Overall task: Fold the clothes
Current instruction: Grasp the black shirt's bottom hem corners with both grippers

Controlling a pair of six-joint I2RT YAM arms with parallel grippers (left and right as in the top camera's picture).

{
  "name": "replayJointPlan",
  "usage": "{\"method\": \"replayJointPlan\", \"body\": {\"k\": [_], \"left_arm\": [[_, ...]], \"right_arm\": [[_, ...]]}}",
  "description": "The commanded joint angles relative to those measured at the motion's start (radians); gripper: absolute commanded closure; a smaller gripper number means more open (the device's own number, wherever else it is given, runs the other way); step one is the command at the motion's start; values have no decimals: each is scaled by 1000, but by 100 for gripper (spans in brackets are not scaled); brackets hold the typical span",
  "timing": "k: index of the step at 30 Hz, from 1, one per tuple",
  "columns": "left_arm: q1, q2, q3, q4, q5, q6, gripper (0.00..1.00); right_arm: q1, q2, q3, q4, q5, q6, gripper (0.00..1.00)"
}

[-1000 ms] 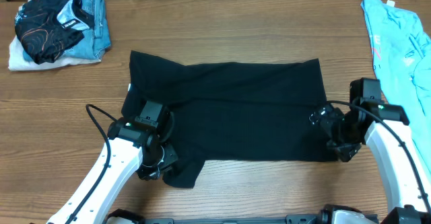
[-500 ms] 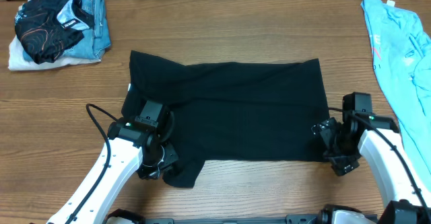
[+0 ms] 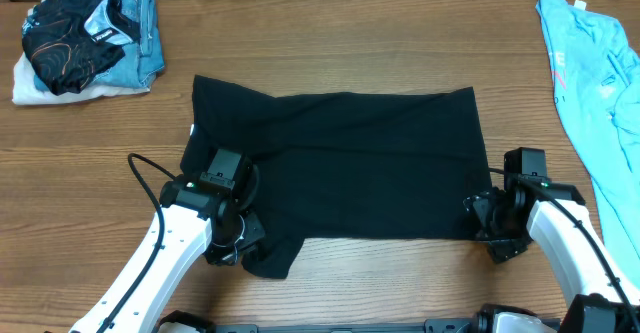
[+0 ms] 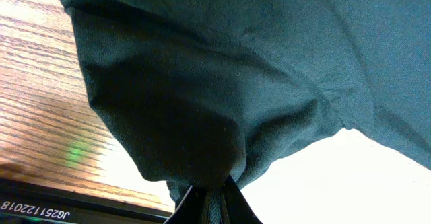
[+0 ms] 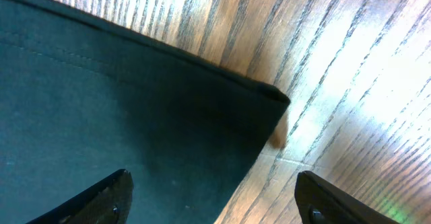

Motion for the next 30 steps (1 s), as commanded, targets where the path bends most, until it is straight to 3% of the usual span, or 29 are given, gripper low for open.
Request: {"method": "replayJointPlan", "body": {"k": [1,6,14,18,24,27,30], "left_arm": [[-2,3,16,8,-14,20,93],[-2,3,16,8,-14,20,94],[-2,3,16,9,-14,20,94],[-2,3,16,11,-14,20,96],[-2,3,17,21,-14,19,96],[-2,3,26,10,-14,19,96],[-2,3,72,-24,-14,20,96]], "right_arm": [[-3,-5,-35,12,14,15,20],[-3,-2,-64,43,14,15,22],[-3,-1,-64,72,14,14,40],[-3,-1,-64,72,14,15,67],[-3,-1,-64,70,14,39,76],[-3,-1,-52,56,18,42,93],[-3,-1,-7,2,31,43,96]]}}
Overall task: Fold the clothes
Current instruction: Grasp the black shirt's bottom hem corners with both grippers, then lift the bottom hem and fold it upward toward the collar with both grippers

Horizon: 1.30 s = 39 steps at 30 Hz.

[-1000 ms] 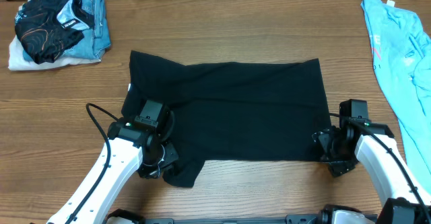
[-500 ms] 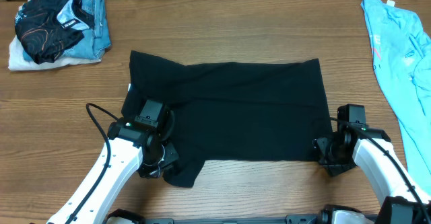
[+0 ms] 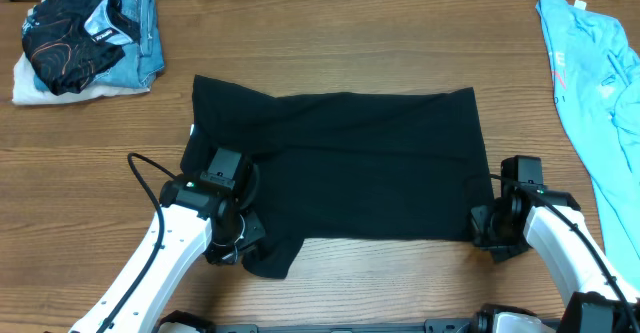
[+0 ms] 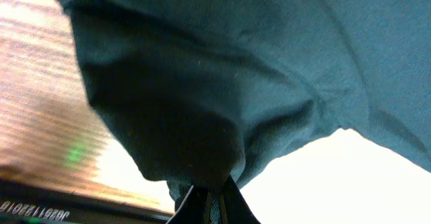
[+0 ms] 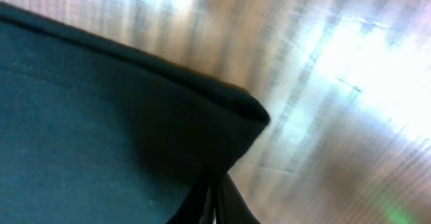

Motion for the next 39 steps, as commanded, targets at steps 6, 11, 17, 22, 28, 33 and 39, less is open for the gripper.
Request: {"method": "replayJointPlan", "body": {"k": [6,11,17,22,28,33,39], "left_arm": [[-2,2,196,-65,-23,36,96],[-2,2,279,-45,-97,43,96],[-2,3,291,67,-120,50,96],[-2,3,290,145,-219,50,96],[-1,28,290,199,-355,50,96],[-1,101,290,220,-468,50,96],[-1,194,290,330,-542,64,96]], "right_arm": [[-3,-1,167,-129,48,32,96],[-3,-1,271,-158,50,28,96],[-3,-1,309,-113,34,27,96],[-2,0,306,-67,31,28,95],[-2,23,306,-18,20,28,96],[13,68,306,38,-24,27,96],[87,137,306,178,-69,-4,96]]}}
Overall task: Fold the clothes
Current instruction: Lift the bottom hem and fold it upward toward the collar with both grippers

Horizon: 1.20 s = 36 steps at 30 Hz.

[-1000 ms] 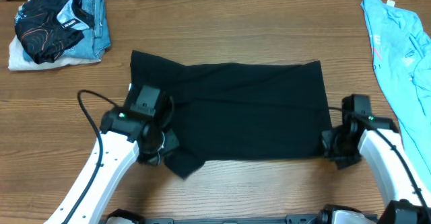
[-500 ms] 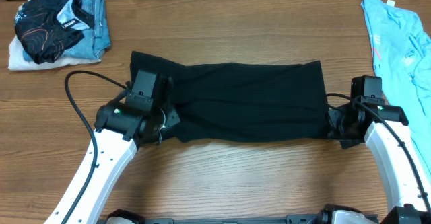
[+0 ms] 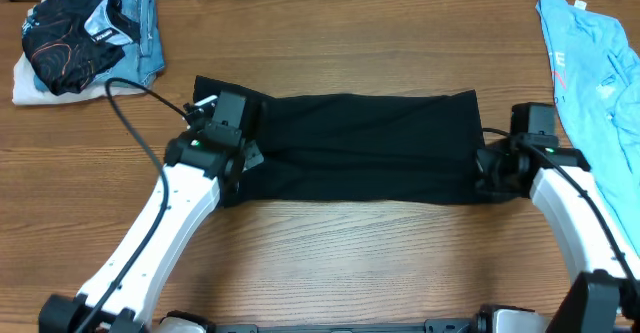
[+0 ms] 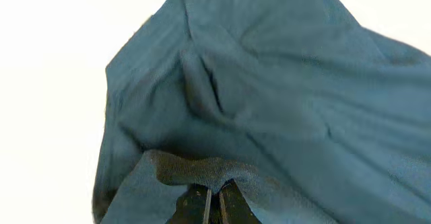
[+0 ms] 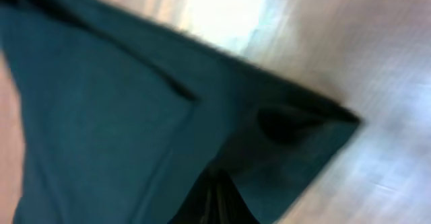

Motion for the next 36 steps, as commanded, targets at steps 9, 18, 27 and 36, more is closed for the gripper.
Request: {"method": "replayJointPlan", "body": {"k": [9,18,27,36], "left_arm": [[32,60,22,139,-172,41,94],[72,60,22,136,-204,44,94],[82,76,21,143,-203,44,93],[85,142,21,201,-205,44,93]], "right_arm": [[136,48,21,156,-4,-40,96],[123,48,21,114,89,-39,96],[126,55,15,147,92,-40,96],[128,61,15,216,74,-40,96]]}}
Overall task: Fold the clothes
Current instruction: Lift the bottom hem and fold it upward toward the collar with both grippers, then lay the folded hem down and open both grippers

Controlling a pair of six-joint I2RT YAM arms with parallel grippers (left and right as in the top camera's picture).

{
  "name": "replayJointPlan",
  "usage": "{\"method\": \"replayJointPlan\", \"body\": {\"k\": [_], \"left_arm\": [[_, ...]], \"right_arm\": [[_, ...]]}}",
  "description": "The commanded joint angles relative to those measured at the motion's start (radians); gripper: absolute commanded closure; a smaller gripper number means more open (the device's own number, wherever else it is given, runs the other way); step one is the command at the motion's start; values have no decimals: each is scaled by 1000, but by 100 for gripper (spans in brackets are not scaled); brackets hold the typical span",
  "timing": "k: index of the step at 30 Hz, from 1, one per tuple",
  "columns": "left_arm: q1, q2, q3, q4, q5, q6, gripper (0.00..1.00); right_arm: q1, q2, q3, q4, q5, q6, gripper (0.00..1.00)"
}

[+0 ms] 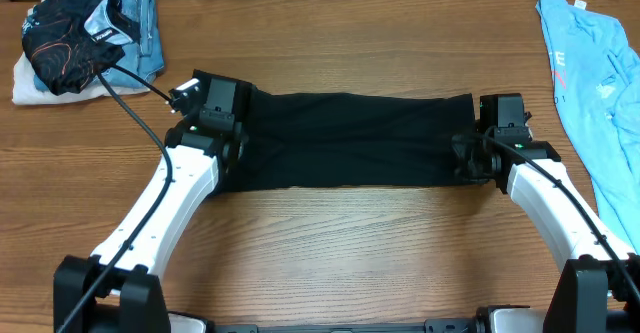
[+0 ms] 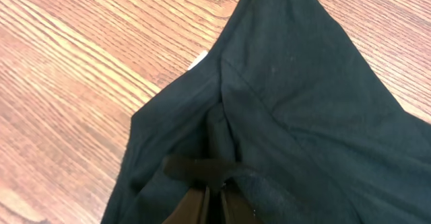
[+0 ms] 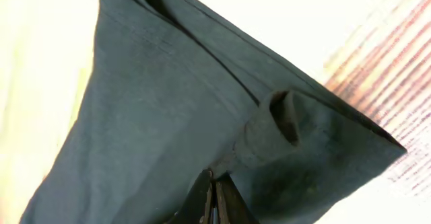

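A black shirt (image 1: pixel 350 138) lies across the middle of the table as a long folded band. My left gripper (image 1: pixel 218 113) is shut on the cloth at the band's left end, near its far edge. In the left wrist view its fingertips (image 2: pixel 214 197) pinch a dark bunched fold of the black shirt (image 2: pixel 296 116). My right gripper (image 1: pixel 480 138) is shut on the right end of the band. Seen from the right wrist, its fingers (image 3: pixel 215 194) clamp a rolled hem of the shirt (image 3: pixel 161 116).
A pile of folded clothes (image 1: pixel 85 38), jeans with a dark patterned garment on top, sits at the back left corner. A light blue shirt (image 1: pixel 590 83) lies spread along the right edge. Bare wooden table (image 1: pixel 340 253) stretches in front of the black shirt.
Both grippers have moved further towards the back of the table with the cloth. The black band is narrower now and its near edge lies further back.
The black shirt lay spread wide, my left gripper shut on its near left corner and my right gripper open by the near right corner. Then the right gripper was shut on that corner. Later both held the near edge halfway back, and now near the far edge.
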Motion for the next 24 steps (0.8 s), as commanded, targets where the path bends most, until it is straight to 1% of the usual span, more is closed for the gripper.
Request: {"method": "replayJointPlan", "body": {"k": [1,10,11,12,13,14,15,16,17,18,21,24], "left_arm": [[7,37,20,27,-39,19,93],[7,108,20,59,-43,19,93],[7,110,20,59,-48,19,91],[7,111,20,59,-55,19,88],[7,111,20,59,-64,19,75],[7,111,21,60,-72,19,45],[7,111,21,60,-80,19,17],[7,111,21,60,-89,19,0],[7,111,21,60,-93,26,0],[7,110,23,60,-92,46,0],[7,109,40,55,-91,108,0],[7,103,81,0,-89,120,0]], "right_arm": [[0,11,15,22,3,-3,96],[34,52,14,93,3,-3,95],[37,61,14,99,3,-3,95],[40,67,14,101,4,-3,92],[41,72,14,104,4,-8,83],[41,74,14,109,5,-18,64],[40,74,14,114,4,-34,45],[40,74,15,124,4,-65,26],[40,72,17,134,3,-99,9],[39,71,22,135,4,-129,0],[32,62,59,101,4,-206,0],[14,49,141,5,4,-249,0]]}}
